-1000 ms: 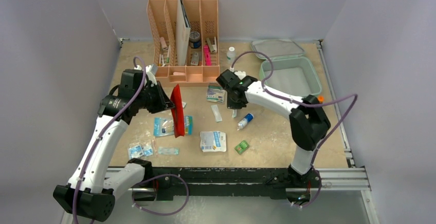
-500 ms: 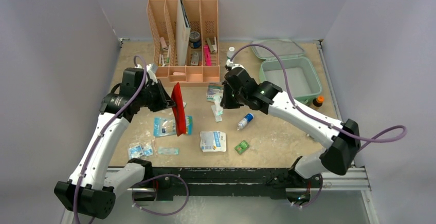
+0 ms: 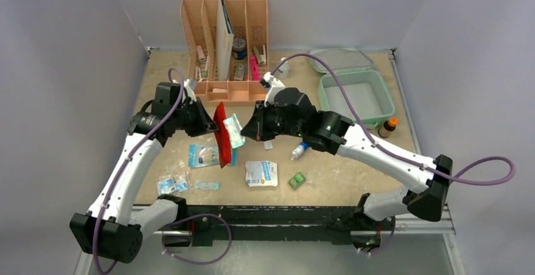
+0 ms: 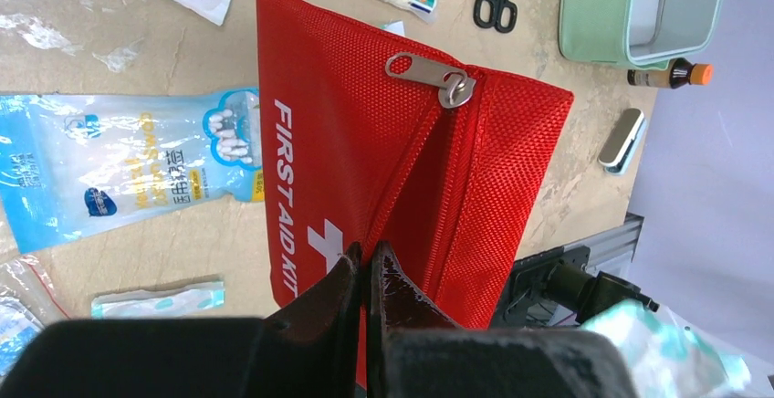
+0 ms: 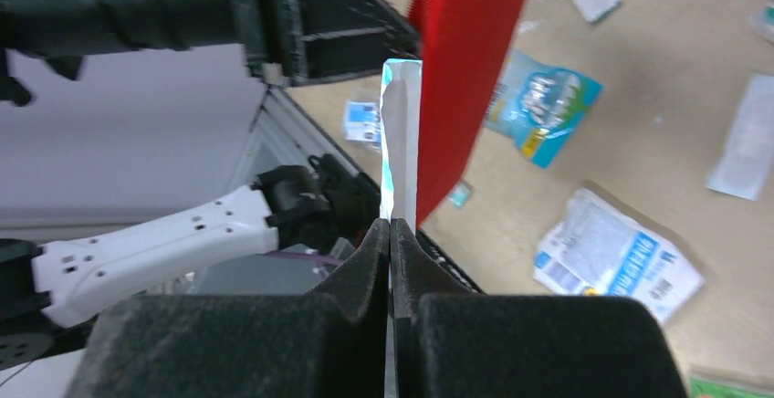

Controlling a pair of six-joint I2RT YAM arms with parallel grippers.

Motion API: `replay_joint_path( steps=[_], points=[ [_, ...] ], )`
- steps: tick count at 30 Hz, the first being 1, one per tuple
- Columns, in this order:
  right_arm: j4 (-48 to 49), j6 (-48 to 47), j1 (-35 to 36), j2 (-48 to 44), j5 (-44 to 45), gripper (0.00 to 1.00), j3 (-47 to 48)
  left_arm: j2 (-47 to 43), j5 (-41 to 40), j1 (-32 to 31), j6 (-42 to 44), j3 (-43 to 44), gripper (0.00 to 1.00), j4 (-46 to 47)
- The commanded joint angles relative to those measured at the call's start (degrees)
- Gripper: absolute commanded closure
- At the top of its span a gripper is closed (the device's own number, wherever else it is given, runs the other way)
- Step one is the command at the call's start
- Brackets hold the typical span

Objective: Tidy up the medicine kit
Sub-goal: Place the medical item at the medicine pouch.

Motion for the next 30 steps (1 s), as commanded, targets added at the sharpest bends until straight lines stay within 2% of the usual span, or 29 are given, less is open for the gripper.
replay_joint_path(
  steps=[1, 7, 12, 21, 25, 26, 30],
  points=[
    [6.50, 3.47, 1.30, 2.60, -4.03, 1.00, 4.32, 0.15, 2.41, -0.25, -1.09, -0.70, 1.00, 3.13],
    [7.01, 5.72, 2.46, 7.67, -3.84, 1.00, 7.23, -0.20, 3.99, -0.25, -1.16, -0.39, 1.00, 2.89],
    [-1.81, 7.08, 2.56, 11.86, 1.89, 1.00, 10.93, -0.59, 6.16, -0.25, -1.78, 0.02, 1.00, 2.93],
    [-8.72, 7.43, 2.57, 13.86, 9.04, 1.00, 11.55, -0.41, 7.80, -0.25, -1.44, 0.94, 1.00, 2.42],
    [-9.16, 7.61, 2.58, 14.39, 7.57, 1.00, 11.43, -0.24, 10.15, -0.25, -1.18, 1.13, 1.00, 3.04],
    [-8.48, 8.19, 2.61, 14.21, 4.89, 1.00, 10.75, -0.17, 10.94, -0.25, -1.17, 1.09, 1.00, 3.28],
    [-1.98, 12.52, 2.53, 13.96, 1.44, 1.00, 7.65, -0.24, 11.91, -0.25, -1.90, 0.79, 1.00, 4.32]
  ],
)
